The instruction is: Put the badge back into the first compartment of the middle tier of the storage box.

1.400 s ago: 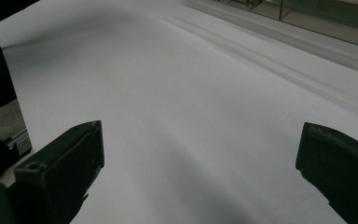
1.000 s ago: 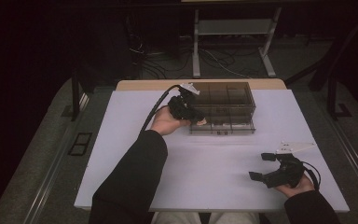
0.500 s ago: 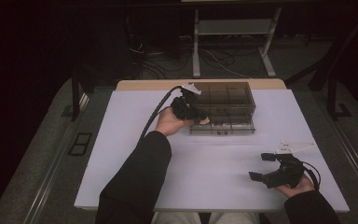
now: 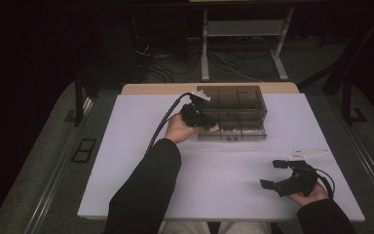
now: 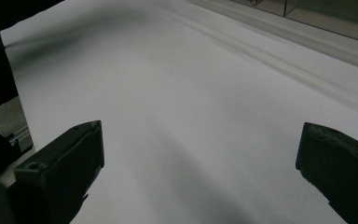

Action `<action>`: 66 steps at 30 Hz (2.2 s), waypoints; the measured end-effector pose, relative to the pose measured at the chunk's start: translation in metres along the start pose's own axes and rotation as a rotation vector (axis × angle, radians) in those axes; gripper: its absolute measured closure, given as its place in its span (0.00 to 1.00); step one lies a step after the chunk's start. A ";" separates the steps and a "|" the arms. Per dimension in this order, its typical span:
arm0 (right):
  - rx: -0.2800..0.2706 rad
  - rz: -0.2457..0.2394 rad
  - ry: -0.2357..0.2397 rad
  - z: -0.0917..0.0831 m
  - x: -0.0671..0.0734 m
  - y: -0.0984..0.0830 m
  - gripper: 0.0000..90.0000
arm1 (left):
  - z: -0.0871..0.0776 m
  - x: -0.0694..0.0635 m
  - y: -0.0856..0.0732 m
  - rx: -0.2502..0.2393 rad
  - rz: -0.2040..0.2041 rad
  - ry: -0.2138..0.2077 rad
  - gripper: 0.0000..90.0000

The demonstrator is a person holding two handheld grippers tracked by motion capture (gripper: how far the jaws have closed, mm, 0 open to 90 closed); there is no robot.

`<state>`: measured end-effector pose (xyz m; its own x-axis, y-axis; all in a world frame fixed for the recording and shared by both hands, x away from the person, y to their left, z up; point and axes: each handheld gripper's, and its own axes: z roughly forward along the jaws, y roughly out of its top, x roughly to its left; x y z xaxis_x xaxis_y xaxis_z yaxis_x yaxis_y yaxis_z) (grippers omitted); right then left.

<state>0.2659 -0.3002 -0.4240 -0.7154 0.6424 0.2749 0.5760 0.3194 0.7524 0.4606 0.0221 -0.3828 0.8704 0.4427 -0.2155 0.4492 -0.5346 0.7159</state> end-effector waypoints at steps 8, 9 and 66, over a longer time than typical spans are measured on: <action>0.004 -0.002 0.000 0.001 0.000 0.000 0.01 | 0.005 0.007 -0.004 -0.026 -0.034 -0.003 0.95; 0.005 -0.002 -0.001 0.001 0.000 0.000 0.01 | 0.005 0.007 -0.004 -0.034 -0.044 -0.003 0.95; -0.002 -0.005 -0.004 0.000 0.000 0.000 0.01 | -0.043 -0.024 -0.017 -0.108 -0.015 0.057 0.00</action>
<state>0.2657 -0.3000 -0.4238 -0.7164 0.6438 0.2689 0.5718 0.3210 0.7550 0.4234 0.0513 -0.3610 0.8492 0.4924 -0.1910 0.4354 -0.4479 0.7810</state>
